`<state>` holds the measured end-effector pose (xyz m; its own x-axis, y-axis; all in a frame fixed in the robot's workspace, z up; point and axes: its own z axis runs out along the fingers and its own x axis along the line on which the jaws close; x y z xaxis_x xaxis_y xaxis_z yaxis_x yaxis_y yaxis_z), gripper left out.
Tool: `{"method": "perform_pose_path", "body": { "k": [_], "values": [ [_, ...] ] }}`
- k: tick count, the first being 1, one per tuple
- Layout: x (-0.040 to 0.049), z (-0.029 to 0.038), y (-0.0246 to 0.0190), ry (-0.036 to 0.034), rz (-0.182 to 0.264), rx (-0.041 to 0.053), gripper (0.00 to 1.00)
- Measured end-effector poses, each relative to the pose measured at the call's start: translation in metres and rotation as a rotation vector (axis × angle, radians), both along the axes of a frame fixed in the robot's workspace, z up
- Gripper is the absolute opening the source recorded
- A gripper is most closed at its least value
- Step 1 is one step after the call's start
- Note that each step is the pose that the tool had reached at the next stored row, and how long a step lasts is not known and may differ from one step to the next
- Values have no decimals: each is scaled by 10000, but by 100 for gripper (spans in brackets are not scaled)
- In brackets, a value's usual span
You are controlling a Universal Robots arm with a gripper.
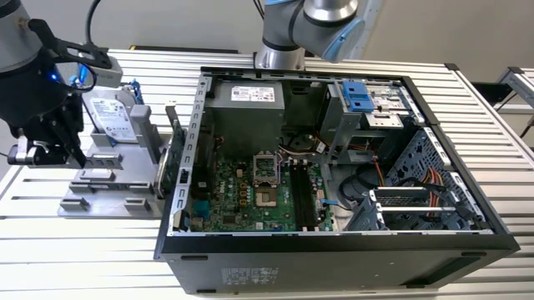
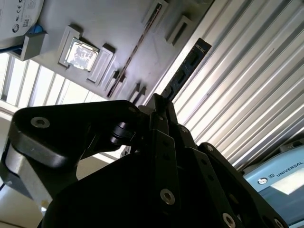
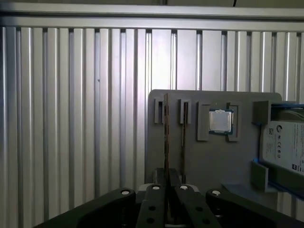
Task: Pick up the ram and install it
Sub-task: 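Pick up the ram and move it above insertion slot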
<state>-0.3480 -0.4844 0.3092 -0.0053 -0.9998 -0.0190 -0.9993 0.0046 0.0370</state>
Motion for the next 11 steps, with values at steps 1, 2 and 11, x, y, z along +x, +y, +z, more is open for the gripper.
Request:
{"method": "perform_pose_path", "body": {
  "k": [1,2,11],
  "values": [
    [0,13,0,0,0,-1,0],
    [0,28,0,1,0,-2,0],
    [1,176,1,1,1,-3,0]
  ]
}}
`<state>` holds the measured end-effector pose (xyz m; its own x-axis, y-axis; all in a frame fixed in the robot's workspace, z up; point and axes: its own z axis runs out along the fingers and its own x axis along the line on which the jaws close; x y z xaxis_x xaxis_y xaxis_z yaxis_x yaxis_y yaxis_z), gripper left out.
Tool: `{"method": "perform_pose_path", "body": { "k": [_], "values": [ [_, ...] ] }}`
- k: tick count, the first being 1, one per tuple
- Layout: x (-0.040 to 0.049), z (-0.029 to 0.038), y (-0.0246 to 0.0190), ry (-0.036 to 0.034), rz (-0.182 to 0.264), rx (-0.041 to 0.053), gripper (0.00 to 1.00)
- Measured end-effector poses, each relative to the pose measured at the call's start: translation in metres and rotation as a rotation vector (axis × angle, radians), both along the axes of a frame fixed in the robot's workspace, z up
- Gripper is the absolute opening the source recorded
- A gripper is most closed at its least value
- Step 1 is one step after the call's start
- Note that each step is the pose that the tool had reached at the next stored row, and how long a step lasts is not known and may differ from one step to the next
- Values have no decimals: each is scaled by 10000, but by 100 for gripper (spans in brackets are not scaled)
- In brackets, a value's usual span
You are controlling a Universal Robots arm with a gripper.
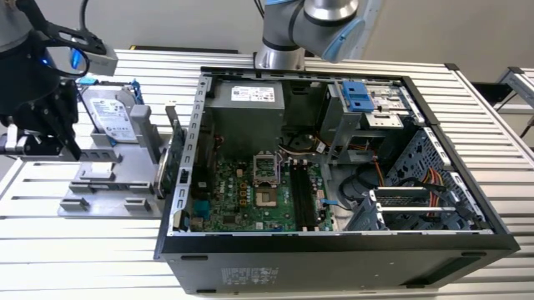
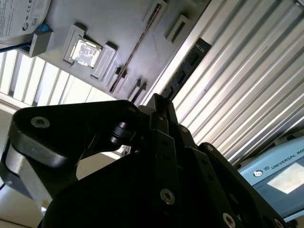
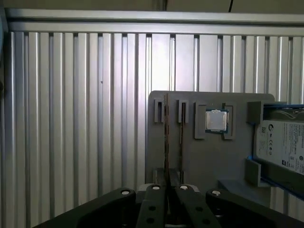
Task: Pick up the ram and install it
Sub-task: 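Pick up the ram and move it above insertion slot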
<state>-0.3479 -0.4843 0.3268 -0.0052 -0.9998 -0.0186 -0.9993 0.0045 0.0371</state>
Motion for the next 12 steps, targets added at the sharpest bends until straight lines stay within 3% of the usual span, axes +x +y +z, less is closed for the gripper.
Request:
{"method": "perform_pose_path", "body": {
  "k": [12],
  "values": [
    [1,139,5,-27,-1,0,0]
  ]
}}
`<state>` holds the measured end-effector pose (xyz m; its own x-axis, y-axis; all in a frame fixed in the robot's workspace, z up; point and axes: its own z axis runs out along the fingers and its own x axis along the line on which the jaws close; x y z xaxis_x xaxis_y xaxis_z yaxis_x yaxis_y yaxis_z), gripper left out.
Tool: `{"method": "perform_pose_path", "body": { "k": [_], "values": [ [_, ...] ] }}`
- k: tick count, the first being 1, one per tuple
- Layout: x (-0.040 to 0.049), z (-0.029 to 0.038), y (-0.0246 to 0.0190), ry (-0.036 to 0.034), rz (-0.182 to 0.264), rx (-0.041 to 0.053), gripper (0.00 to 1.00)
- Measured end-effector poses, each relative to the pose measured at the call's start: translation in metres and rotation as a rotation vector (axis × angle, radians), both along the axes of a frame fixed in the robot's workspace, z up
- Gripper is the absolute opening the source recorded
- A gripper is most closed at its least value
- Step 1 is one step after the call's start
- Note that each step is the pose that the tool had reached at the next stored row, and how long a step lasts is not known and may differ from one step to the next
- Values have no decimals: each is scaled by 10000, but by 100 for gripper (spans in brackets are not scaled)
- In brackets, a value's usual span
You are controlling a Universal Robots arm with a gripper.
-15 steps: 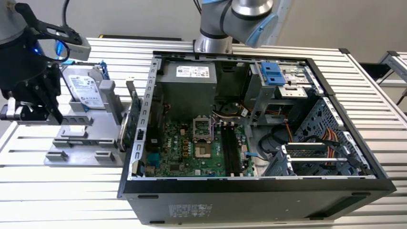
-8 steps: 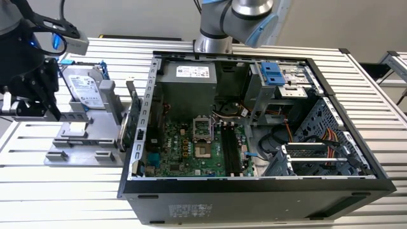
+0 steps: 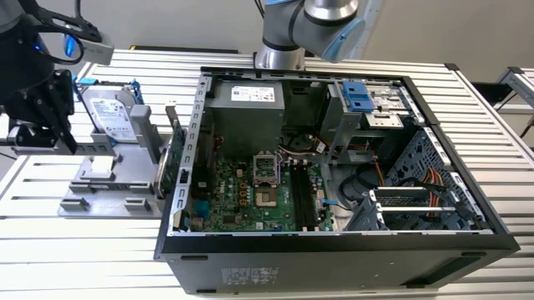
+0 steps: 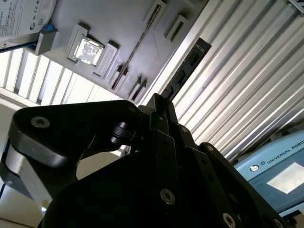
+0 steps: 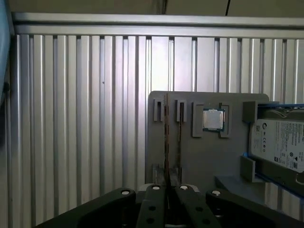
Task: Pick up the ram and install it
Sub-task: 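Pick up the ram and move it above insertion slot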
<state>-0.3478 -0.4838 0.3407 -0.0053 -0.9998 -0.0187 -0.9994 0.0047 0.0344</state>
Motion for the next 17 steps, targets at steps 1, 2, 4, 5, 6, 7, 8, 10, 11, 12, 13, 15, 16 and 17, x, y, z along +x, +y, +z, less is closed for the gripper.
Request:
{"method": "perform_pose_path", "body": {
  "k": [1,2,4,5,6,7,8,10,11,12,13,15,16,17],
  "values": [
    [0,13,0,-1,0,0,0],
    [1,28,1,-1,0,0,0],
    [1,59,1,-2,0,1,0],
    [1,75,1,-2,0,1,0],
    [1,96,2,-1,-1,0,0],
    [2,113,1,-1,0,0,0],
    [3,128,1,-2,0,0,0],
    [3,154,1,-2,1,1,0],
    [4,166,1,-2,1,0,0],
    [4,179,2,-2,1,0,0],
    [4,195,2,-2,0,0,0],
    [5,228,2,-2,0,0,0],
    [5,244,2,-2,0,0,0],
    [5,262,2,-2,0,0,0]
  ]
}}
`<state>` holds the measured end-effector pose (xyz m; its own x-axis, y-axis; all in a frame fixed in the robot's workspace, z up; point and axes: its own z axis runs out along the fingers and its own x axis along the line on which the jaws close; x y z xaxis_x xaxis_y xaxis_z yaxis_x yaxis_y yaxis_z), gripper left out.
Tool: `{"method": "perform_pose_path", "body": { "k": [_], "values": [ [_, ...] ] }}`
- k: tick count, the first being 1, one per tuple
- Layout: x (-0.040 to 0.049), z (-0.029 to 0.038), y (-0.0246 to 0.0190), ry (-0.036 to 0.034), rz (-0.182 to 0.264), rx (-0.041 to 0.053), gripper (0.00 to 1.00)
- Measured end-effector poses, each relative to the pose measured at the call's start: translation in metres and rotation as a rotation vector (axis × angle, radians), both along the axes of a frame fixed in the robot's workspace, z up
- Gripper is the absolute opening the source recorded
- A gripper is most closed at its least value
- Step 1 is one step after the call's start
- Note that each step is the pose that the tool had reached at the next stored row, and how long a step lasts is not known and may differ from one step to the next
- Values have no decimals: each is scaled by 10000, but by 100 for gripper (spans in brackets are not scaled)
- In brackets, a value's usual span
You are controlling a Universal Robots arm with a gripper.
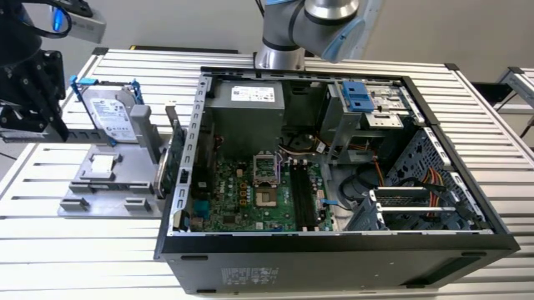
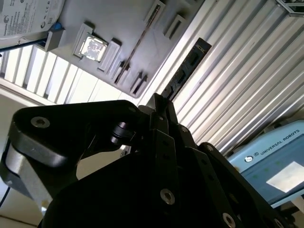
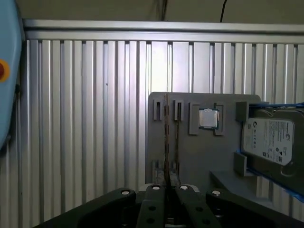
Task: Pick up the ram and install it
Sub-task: 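Pick up the ram and move it above insertion slot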
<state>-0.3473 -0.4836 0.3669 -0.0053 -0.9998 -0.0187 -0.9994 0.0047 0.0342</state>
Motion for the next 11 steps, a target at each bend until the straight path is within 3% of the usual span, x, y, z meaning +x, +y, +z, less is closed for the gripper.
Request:
{"method": "perform_pose_path", "body": {
  "k": [4,5,11],
  "values": [
    [0,70,0,0,0,1,0],
    [2,161,0,0,1,0,0],
    [3,177,0,2,1,-9,0]
  ]
}}
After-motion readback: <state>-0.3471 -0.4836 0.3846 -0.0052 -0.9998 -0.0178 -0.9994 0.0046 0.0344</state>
